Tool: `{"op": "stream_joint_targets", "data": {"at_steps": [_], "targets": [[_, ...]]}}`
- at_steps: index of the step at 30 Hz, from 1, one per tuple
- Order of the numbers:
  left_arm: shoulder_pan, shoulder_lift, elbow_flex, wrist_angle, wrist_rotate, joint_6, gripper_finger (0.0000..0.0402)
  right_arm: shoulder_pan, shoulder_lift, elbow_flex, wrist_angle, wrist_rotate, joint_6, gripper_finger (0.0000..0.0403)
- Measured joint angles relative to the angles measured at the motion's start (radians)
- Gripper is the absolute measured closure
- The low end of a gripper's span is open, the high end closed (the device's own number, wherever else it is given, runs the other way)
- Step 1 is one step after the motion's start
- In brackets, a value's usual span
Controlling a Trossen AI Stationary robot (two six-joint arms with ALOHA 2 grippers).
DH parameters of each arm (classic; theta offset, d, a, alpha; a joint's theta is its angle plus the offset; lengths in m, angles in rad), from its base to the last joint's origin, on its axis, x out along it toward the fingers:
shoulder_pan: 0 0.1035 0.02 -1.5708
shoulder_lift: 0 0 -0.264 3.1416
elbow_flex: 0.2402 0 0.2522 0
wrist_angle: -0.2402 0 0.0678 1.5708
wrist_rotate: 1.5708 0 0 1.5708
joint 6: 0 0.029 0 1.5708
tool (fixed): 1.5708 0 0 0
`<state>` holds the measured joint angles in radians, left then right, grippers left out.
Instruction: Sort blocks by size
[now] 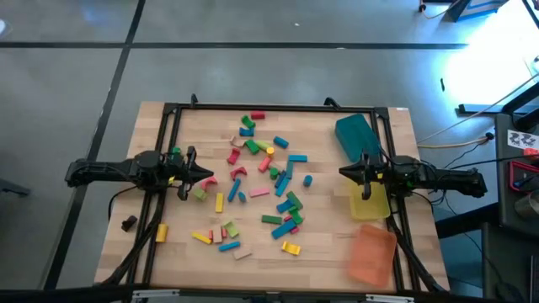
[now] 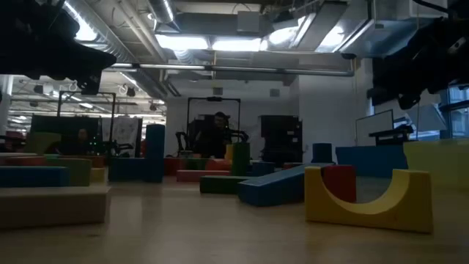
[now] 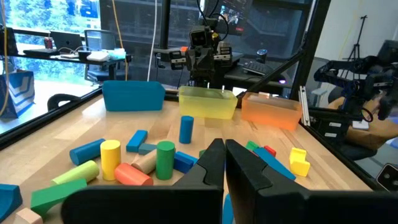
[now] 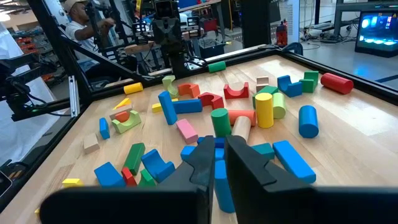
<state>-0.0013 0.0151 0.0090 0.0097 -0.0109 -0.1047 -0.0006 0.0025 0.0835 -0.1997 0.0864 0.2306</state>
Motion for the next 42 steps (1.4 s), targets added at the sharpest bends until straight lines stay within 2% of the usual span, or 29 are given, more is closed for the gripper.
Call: {"op": "stream_joint_targets", "data": {"at_steps": [22, 26, 35, 38, 42], "targets": [[0.0, 0.0, 0.0, 0.0, 0.0, 0.004, 0.0402, 0.0, 0.0, -0.004, 0.061, 0.006, -0.011, 0.036], [0.0, 0.0, 0.0, 0.0, 0.0, 0.007, 0.0402, 0.0, 0.0, -0.003, 0.099, -0.024, -0.011, 0.0323], [0.0, 0.0, 0.0, 0.0, 0.0, 0.007, 0.0402, 0.0, 0.015, -0.002, 0.207, 0.042, 0.027, 0.0186], [0.0, 0.0, 0.0, 0.0, 0.0, 0.007, 0.0402, 0.0, 0.045, 0.008, 0.216, 0.041, 0.026, 0.016], [0.0, 0.0, 0.0, 0.0, 0.0, 0.007, 0.0402, 0.0, 0.121, 0.05, 0.215, 0.036, 0.025, 0.0147]]}}
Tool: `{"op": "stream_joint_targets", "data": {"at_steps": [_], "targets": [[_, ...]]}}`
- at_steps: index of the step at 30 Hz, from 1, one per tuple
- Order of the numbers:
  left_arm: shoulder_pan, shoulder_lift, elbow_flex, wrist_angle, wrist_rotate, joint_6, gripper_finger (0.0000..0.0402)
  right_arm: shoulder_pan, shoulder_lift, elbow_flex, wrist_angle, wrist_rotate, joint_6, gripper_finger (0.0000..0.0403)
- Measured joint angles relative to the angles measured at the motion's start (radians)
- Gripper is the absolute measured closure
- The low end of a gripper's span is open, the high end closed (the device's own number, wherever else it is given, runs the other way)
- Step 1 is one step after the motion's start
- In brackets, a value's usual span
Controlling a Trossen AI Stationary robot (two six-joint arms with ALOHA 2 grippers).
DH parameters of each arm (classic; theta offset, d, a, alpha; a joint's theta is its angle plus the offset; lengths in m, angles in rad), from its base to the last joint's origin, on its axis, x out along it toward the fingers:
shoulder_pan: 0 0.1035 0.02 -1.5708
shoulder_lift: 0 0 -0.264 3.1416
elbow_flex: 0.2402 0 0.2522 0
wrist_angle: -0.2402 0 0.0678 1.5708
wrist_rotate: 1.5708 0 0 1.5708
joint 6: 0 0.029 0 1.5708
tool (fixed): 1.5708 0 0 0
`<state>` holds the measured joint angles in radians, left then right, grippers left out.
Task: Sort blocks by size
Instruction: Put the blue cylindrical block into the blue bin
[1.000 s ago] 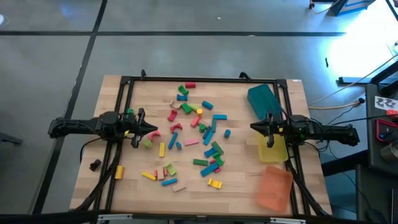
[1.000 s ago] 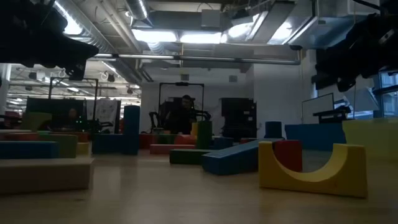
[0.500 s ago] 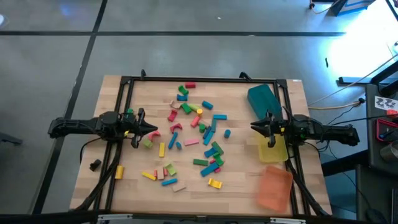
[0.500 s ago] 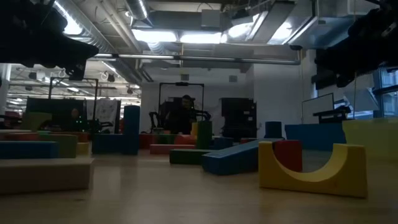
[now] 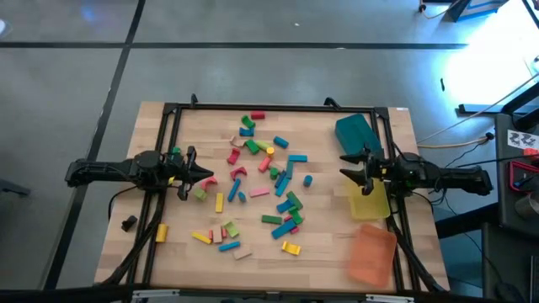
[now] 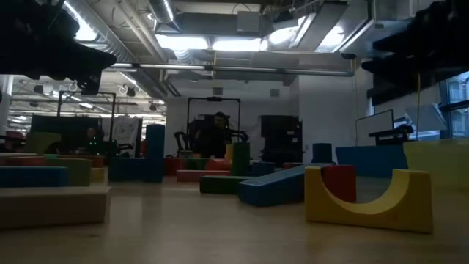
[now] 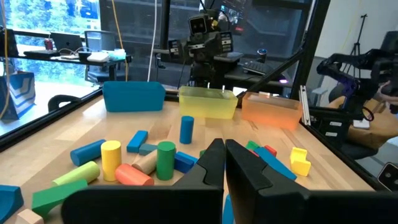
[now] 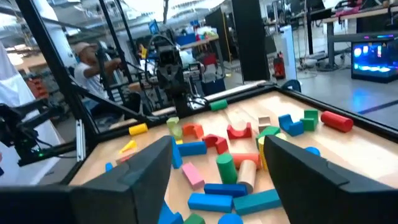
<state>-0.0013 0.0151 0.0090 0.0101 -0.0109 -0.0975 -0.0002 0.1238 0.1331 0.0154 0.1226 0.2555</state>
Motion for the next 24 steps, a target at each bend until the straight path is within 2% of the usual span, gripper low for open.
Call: {"op": "stream_joint_targets", "data": {"at_steps": [14, 24], "targets": [[0.0, 0.0, 0.0, 0.0, 0.0, 0.0, 0.0402, 0.0, 0.46, 0.224, -0.021, -0.01, -0.186, 0.0148], [0.0, 0.0, 0.0, 0.0, 0.0, 0.0, 0.0402, 0.0, 0.792, 0.322, -0.015, 0.025, -0.26, 0.0148]]}}
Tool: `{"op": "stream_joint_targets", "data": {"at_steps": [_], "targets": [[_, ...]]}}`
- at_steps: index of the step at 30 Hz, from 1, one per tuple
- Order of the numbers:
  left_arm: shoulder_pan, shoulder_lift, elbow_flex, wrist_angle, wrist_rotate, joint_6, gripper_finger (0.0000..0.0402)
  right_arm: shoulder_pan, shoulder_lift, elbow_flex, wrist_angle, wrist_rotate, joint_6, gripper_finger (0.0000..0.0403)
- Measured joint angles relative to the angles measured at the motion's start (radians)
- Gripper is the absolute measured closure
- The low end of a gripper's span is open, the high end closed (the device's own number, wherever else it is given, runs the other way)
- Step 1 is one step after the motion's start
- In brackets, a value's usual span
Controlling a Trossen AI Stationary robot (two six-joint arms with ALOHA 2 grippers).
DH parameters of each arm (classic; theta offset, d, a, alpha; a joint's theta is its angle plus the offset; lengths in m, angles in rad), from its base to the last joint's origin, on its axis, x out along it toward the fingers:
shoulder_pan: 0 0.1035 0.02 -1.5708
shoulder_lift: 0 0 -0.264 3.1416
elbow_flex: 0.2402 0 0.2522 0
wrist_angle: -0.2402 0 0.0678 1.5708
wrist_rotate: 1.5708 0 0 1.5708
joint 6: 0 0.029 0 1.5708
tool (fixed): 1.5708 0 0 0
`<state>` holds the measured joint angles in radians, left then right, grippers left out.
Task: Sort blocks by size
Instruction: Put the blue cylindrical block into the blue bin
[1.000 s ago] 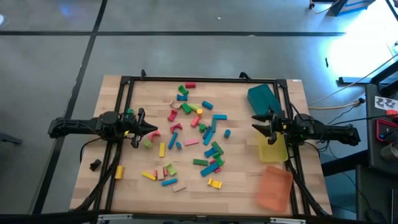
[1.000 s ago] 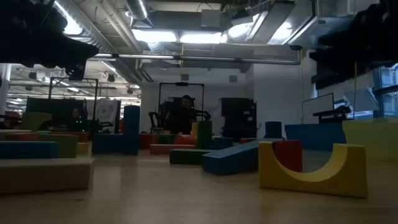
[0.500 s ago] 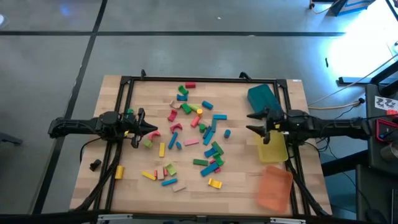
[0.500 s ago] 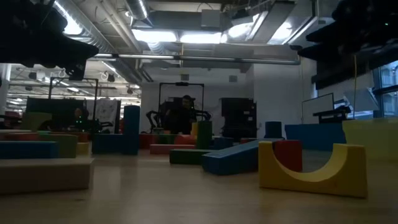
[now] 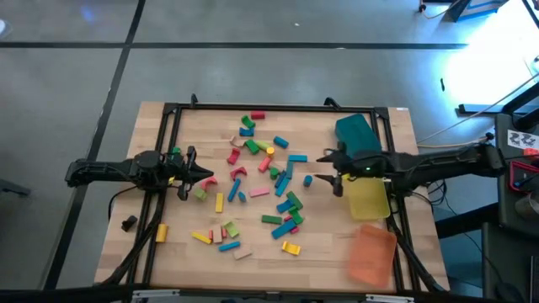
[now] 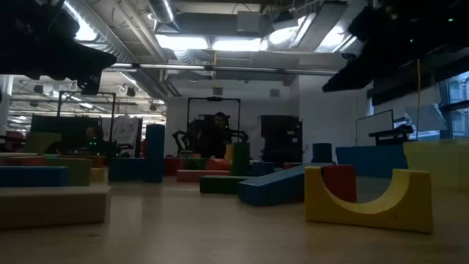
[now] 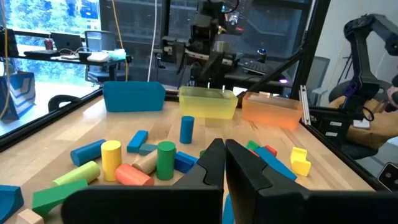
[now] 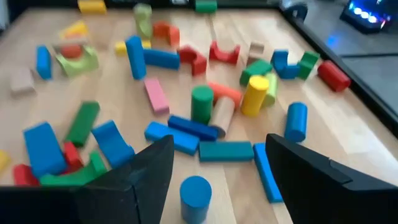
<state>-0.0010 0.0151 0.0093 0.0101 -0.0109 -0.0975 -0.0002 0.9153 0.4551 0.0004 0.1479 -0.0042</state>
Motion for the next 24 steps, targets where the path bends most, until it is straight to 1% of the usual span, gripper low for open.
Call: {"op": "stream_joint_targets", "data": {"at_steps": [6, 13, 19, 24], "targets": [[0.0, 0.0, 0.0, 0.0, 0.0, 0.0, 0.0402, 0.0, 0.156, 0.053, 0.002, 0.0, -0.005, 0.0148], [0.0, 0.0, 0.0, 0.0, 0.0, 0.0, 0.0402, 0.0, 0.295, 0.094, 0.002, -0.008, -0.005, 0.0149], [0.0, 0.0, 0.0, 0.0, 0.0, 0.0, 0.0402, 0.0, 0.374, 0.108, -0.002, -0.008, -0.004, 0.0149], [0.0, 0.0, 0.0, 0.0, 0.0, 0.0, 0.0402, 0.0, 0.399, 0.11, -0.003, -0.009, -0.003, 0.0149]]}}
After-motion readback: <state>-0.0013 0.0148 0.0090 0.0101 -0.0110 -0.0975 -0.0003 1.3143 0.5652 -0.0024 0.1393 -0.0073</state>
